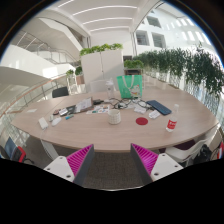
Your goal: Pour water
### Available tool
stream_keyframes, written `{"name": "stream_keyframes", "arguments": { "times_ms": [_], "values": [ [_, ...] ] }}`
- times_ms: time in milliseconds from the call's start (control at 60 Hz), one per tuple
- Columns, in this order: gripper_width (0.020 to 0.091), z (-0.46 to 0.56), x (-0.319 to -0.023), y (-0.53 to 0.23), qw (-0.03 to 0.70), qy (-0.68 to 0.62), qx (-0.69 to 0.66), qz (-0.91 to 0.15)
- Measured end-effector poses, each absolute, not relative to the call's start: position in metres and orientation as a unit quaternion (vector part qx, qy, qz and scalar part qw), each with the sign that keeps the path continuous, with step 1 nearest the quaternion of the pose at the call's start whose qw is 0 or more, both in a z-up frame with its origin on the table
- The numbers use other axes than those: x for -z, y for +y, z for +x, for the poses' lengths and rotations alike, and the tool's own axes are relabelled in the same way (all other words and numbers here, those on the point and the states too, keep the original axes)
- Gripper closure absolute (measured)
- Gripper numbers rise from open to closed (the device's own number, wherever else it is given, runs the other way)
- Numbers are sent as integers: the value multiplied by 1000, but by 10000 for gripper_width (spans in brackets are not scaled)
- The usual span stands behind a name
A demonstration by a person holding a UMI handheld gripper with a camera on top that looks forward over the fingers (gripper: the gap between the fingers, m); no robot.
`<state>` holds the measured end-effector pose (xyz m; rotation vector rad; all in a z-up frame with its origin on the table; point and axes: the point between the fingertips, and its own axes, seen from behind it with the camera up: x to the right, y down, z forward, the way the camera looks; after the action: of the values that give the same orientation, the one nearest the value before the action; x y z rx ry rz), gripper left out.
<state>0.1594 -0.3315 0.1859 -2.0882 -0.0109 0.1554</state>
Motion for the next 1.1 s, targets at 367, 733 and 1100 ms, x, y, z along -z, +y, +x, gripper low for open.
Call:
{"name": "stream_keyframes", "arguments": {
  "times_ms": [367,733,1100],
  "values": [
    [280,239,-168,-252,535,11,-7,-845],
    [281,465,-107,-102,597,91,73,-794],
    [596,526,-56,-8,612,108,63,-781]
  ]
}}
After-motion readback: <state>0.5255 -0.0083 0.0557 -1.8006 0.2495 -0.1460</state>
